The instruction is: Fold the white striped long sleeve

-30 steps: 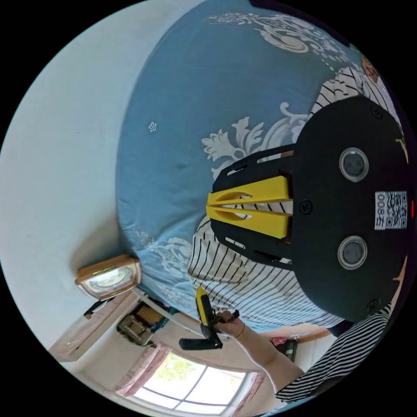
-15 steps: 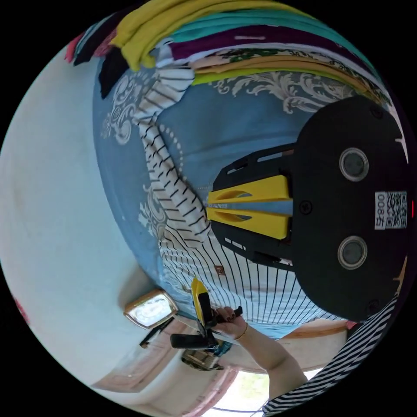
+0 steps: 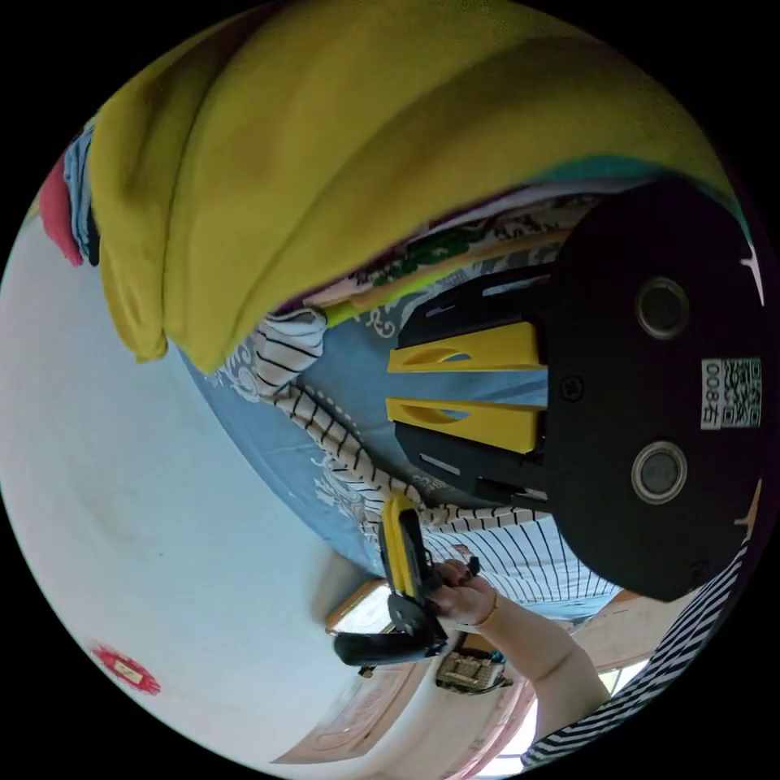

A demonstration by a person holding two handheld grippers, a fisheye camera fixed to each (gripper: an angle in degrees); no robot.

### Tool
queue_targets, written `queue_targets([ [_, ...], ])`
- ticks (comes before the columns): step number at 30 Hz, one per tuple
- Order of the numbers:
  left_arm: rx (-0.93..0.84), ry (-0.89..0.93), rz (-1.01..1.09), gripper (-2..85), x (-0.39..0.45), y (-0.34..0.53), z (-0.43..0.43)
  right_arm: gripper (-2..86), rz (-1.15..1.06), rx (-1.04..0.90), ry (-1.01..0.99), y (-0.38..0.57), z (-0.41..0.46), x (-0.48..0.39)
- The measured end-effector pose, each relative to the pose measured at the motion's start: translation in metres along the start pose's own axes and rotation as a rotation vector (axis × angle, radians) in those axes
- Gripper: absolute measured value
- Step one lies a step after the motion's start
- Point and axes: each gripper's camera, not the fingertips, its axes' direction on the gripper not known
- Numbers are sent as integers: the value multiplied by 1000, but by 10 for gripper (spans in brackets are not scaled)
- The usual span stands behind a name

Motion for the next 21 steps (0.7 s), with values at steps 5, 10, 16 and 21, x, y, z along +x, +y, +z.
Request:
queue_targets([
  [5, -103, -70, 110, 34, 62, -20, 30, 44, 22, 6, -16, 17, -21, 31],
  [10, 17, -36, 94, 63, 83, -56, 27, 6, 42, 18, 0, 32, -42, 58],
  [16, 130, 135, 101, 83, 95, -141, 58, 1, 43, 57, 10, 45, -64, 78],
  [21, 54, 85, 310, 77, 162, -206, 116, 1, 47, 70, 36, 53, -79, 90],
])
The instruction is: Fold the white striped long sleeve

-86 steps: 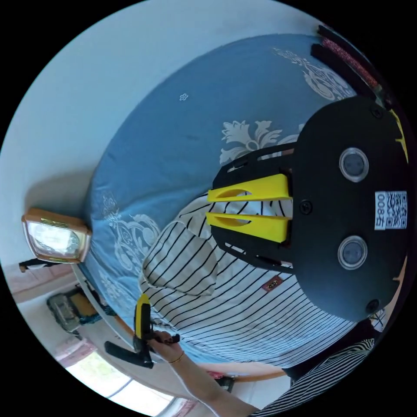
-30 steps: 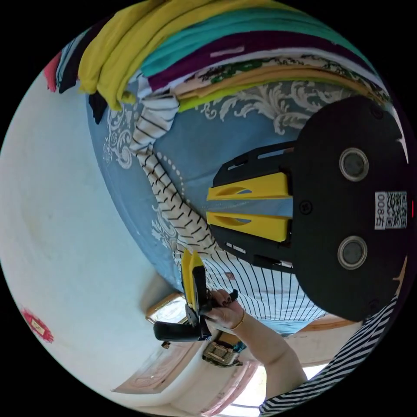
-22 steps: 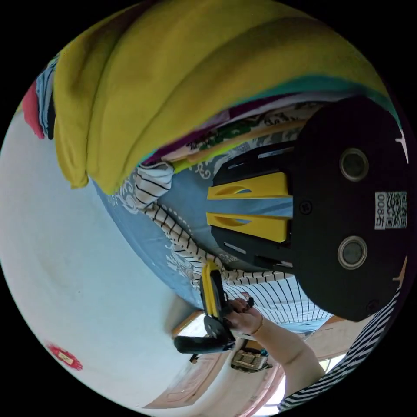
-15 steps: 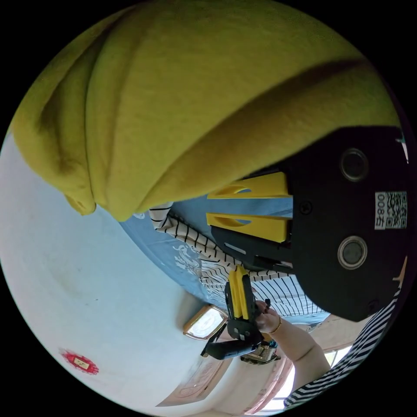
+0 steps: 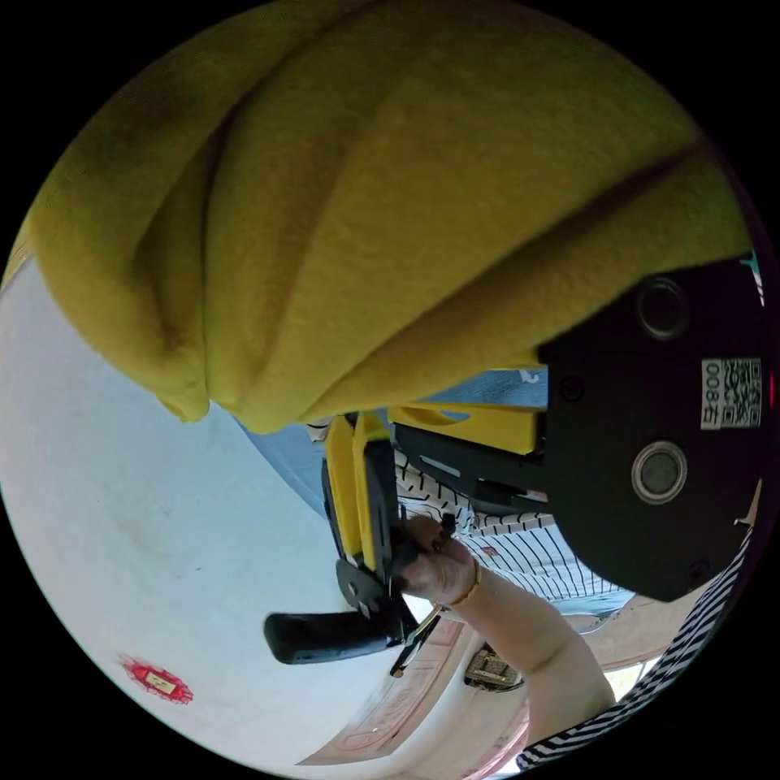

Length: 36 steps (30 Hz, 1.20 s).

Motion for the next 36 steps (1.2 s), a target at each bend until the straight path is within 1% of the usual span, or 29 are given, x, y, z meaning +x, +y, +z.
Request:
queue_targets([
  [2, -49, -104, 27, 48, 13, -23, 25, 4, -1, 4, -6, 2, -4, 5],
  [3, -50, -119, 19, 37, 15, -26, 28, 6, -2, 5, -6, 2, -7, 8],
  [6, -18, -84, -6, 20, 17, -31, 24, 12, 1, 11, -8, 3, -13, 15],
  [9, 38, -29, -78, 12, 14, -23, 8, 29, 6, 20, -11, 4, -19, 20],
  [11, 77, 27, -127, 9, 13, -15, -5, 44, 9, 44, -49, 3, -24, 23],
  [15, 99, 54, -169, 8, 16, -10, -14, 60, 17, 91, -172, 2, -32, 26],
  [17, 87, 38, -173, 8, 18, -10, -16, 64, 22, 115, -240, 0, -35, 27],
  [21, 102, 68, -173, 10, 21, -7, -23, 48, 26, 101, -208, -6, -35, 26],
  [25, 101, 88, -167, 16, 23, 0, -37, 10, 21, 93, -200, -16, -36, 19],
  [28, 133, 91, -205, 26, 16, 12, -59, 5, 20, 89, -181, -24, -35, 10],
  [32, 206, 197, -275, 65, -10, 13, -91, 3, -7, 87, -214, -36, -33, -8],
  [33, 195, 212, -274, 71, -12, 9, -92, 2, -20, 77, -215, -40, -31, -16],
  [36, 56, 257, -215, 94, -13, -14, -85, 2, -56, 55, -193, -53, -28, -36],
])
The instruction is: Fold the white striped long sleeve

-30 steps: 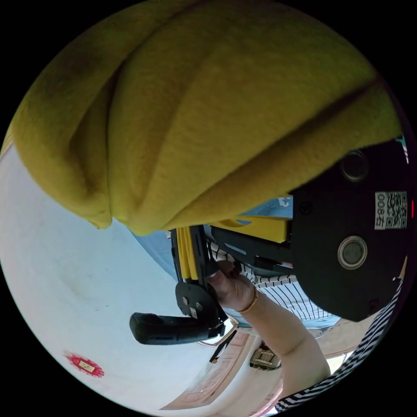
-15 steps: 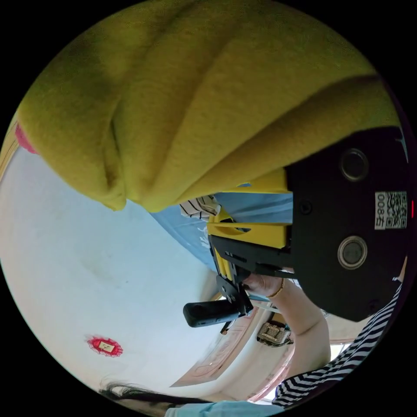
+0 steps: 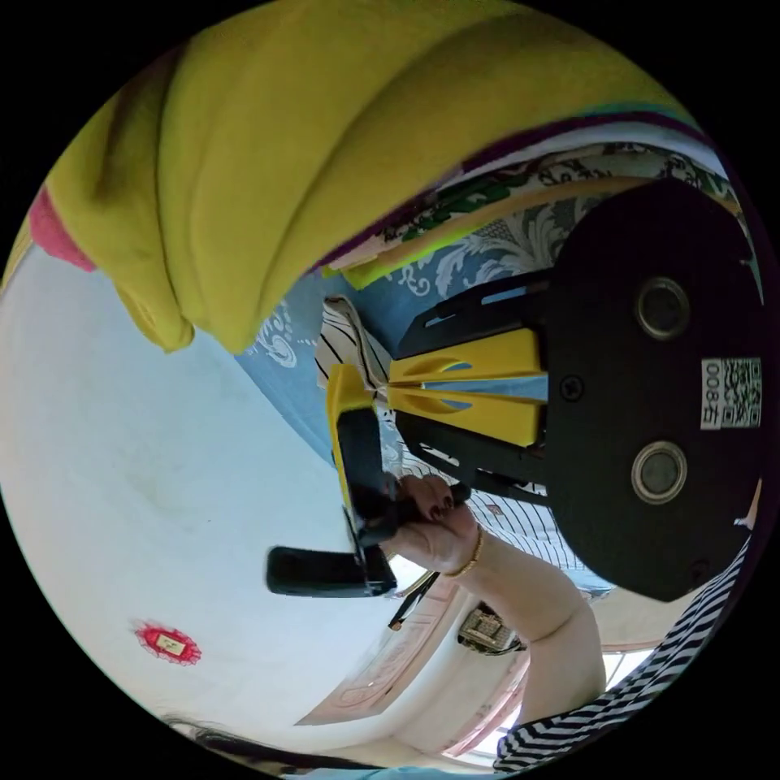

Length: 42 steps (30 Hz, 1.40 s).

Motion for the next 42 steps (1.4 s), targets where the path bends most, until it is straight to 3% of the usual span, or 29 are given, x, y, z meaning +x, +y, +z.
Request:
queue_targets([
  [2, -139, -69, 54, 92, 10, -9, 8, 2, -10, -4, 5, -8, 2, -9],
  [6, -209, -216, 70, 44, 18, -3, -5, 2, -10, -5, 14, -27, 7, -29],
  [11, -2, -158, -29, 17, 16, 39, -92, 2, -56, 13, -40, -51, 5, -63],
  [20, 420, 74, -280, 11, 6, 174, -293, 3, -336, 111, -226, -101, -25, -208],
  [34, 693, -19, -434, 10, 97, 429, -559, 3, -591, -78, -606, -145, -18, -486],
  [42, 594, -153, -588, 12, 140, 567, -648, 3, -609, -310, -693, -138, 39, -609],
])
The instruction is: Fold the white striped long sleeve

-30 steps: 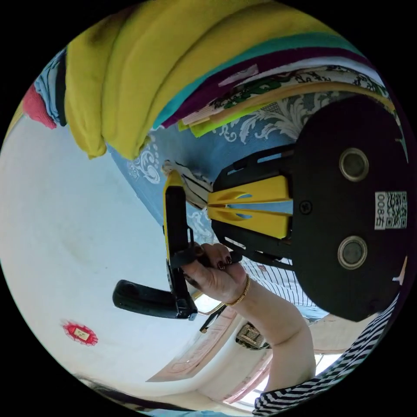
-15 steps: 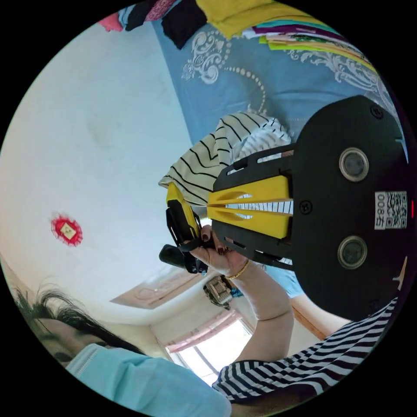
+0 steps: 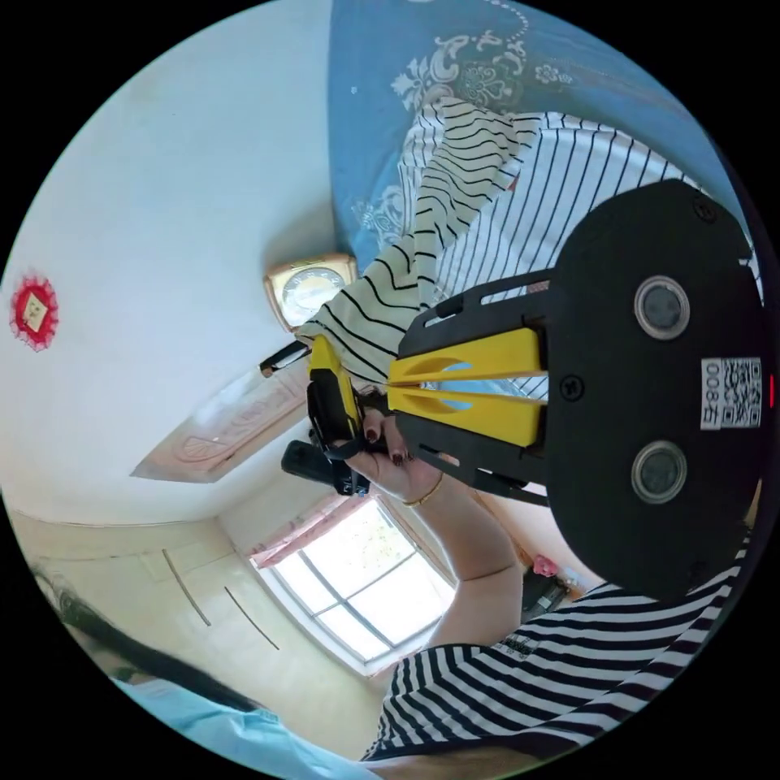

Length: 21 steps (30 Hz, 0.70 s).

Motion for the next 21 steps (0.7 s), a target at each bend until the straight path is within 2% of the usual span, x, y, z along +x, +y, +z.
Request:
queue_targets([
  [3, 10, -29, -140, 14, -28, 34, -40, 3, 17, -60, -28, -27, 30, -9],
  [5, 55, 17, -250, 18, -53, 68, -67, 3, -2, -108, -6, -46, 47, -16],
  [9, 129, 41, -314, 33, -74, 117, -108, 3, -90, -247, 31, -102, 79, -32],
  [11, 182, 28, -248, 50, -72, 138, -138, 4, -137, -335, 22, -129, 96, -38],
  [15, 149, -59, -79, 90, -58, 143, -169, 4, -236, -511, -12, -182, 135, -58],
  [19, -84, -194, 176, 108, -40, 130, -166, 4, -314, -631, 4, -225, 175, -81],
  [21, -178, -184, 212, 86, -44, 129, -158, 4, -341, -670, 18, -244, 192, -89],
])
